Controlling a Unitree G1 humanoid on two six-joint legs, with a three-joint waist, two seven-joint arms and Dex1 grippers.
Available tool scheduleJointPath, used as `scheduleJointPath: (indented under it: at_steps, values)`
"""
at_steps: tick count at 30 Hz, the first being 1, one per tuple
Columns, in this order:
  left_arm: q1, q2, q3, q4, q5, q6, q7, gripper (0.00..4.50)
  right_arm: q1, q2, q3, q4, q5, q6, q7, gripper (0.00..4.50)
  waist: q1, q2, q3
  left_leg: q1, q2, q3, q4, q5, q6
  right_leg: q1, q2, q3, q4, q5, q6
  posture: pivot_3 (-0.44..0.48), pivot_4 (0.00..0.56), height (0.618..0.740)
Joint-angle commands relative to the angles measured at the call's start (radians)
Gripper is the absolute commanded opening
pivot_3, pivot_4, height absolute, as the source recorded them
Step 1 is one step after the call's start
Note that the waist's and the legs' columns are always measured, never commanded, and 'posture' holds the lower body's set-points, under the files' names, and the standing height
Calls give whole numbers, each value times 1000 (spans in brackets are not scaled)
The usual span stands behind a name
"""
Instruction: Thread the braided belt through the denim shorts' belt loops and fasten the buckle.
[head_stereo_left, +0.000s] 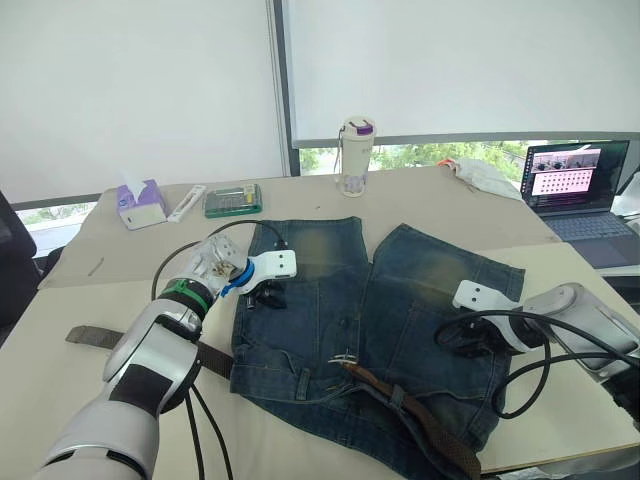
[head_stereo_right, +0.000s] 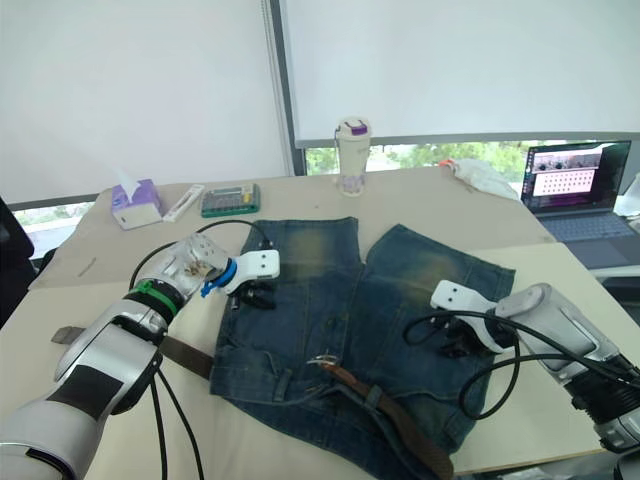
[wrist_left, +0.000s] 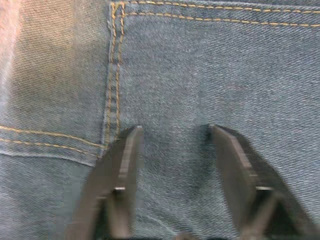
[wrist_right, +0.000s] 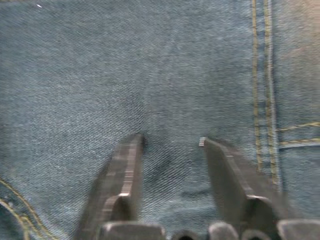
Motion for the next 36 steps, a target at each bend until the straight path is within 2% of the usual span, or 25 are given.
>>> scheduleJointPath:
  at_steps: [1, 3, 6, 9, 12, 13, 15, 17, 19, 21, 23, 26, 27, 29, 33, 34, 36]
  values:
    - [47, 13, 5, 39, 32, 55, -14, 628, 54, -23, 31, -3, -59, 15, 10, 566, 0, 0, -3, 0, 0, 0, 0, 0, 0, 0, 0, 0, 0, 0, -1, 0, 150, 740]
    - [63, 18, 17, 17, 31, 72, -25, 56, 70, -21, 17, -23, -67, 23, 2, 34, 0, 1, -5, 0, 0, -1, 0, 0, 0, -1, 0, 0, 0, 0, -1, 0, 150, 740]
    - [133, 42, 68, -136, -17, 213, -74, 56, 78, -8, -13, -37, -90, 27, -34, 34, -1, 1, -7, -1, 0, -1, 0, 0, 0, -1, 0, 0, 0, 0, -1, 0, 150, 740]
    - [235, 64, 131, -370, -64, 426, -50, 56, 50, 27, -34, -5, -127, 3, -92, 34, -10, 2, -9, -1, 0, 0, 0, 0, -1, -2, 0, 1, 1, 3, -5, 0, 150, 740]
    - [400, 54, 208, -739, -102, 710, 54, 56, -55, 91, 5, 156, -237, -95, -169, 34, -24, 0, -11, 0, -1, 1, 0, 0, -1, -2, 0, 3, 0, 3, -5, 0, 150, 740]
    - [441, 50, 224, -827, -108, 770, 88, 56, -90, 121, 13, 209, -260, -115, -190, 34, -27, 1, -11, 0, -2, 1, 0, 0, -1, -2, -1, 4, 0, 3, -5, 0, 150, 740]
    - [488, 15, 243, -904, -89, 784, 199, 56, -177, 184, 40, 354, -319, -185, -233, 34, -25, 1, -11, 1, -3, 3, 0, 1, -2, -2, -2, 7, 0, 3, -5, 0, 150, 740]
    - [449, -58, 273, -833, -71, 750, 349, 56, -285, 251, 72, 555, -384, -277, -279, 34, -8, 1, -11, 1, -3, 2, 0, 2, -3, -2, -3, 7, 0, 4, -6, 0, 150, 740]
    - [365, -116, 295, -687, -69, 661, 454, 56, -389, 308, 108, 764, -445, -372, -305, 34, 7, 0, -10, 1, -4, 1, 0, 3, -6, -2, -3, 5, 1, 5, -8, 0, 150, 740]
    - [317, -122, 281, -599, -66, 588, 473, 56, -446, 337, 128, 881, -481, -436, -295, 34, 12, 0, -10, -2, -6, -2, 0, 5, -8, -5, -3, 3, 0, 8, -10, 0, 150, 740]
    - [284, -104, 259, -544, -65, 513, 452, 56, -480, 359, 119, 916, -479, -478, -248, 34, 5, 1, -10, -4, -6, -2, -1, 7, -11, -8, -3, 3, 0, 8, -11, 0, 150, 740]
    - [286, -58, 282, -572, -95, 439, 422, 56, -460, 333, 50, 753, -409, -565, -137, 34, -11, 1, -11, -15, -4, -2, -1, 8, -13, -21, -2, 5, 5, 9, -11, 0, 150, 740]
    - [305, -36, 314, -610, -128, 443, 404, 326, -445, 336, 5, 670, -375, -527, -134, 336, -14, 1, -11, -18, -4, -2, 0, 8, -13, -25, -3, 5, 13, 9, -11, 0, 150, 740]
    - [337, -13, 371, -680, -185, 486, 390, 915, -412, 348, -71, 538, -323, -437, -129, 972, -30, 2, -10, -18, 0, -2, -2, 8, -14, -28, -2, 6, 13, 9, -12, 0, 150, 740]
    - [529, 7, 651, -1175, -402, 894, 436, 2241, -180, 404, -313, -117, 3, -218, -73, 2290, -43, 3, -9, -20, 6, -2, -4, 6, -14, -29, -1, 8, 13, 9, -13, 0, 150, 740]
    - [566, -14, 737, -1270, -446, 979, 476, 2535, -135, 427, -350, -240, 77, -189, -70, 2618, -44, 4, -9, -19, 6, -3, -4, 6, -13, -29, 0, 8, 14, 9, -13, 0, 150, 740]
    - [627, -62, 934, -1397, -547, 1151, 526, 3172, -73, 471, -366, -378, 152, -131, -94, 3273, -39, 4, -8, -19, 6, -4, -3, 5, -13, -29, 2, 7, 14, 9, -13, 0, 150, 740]
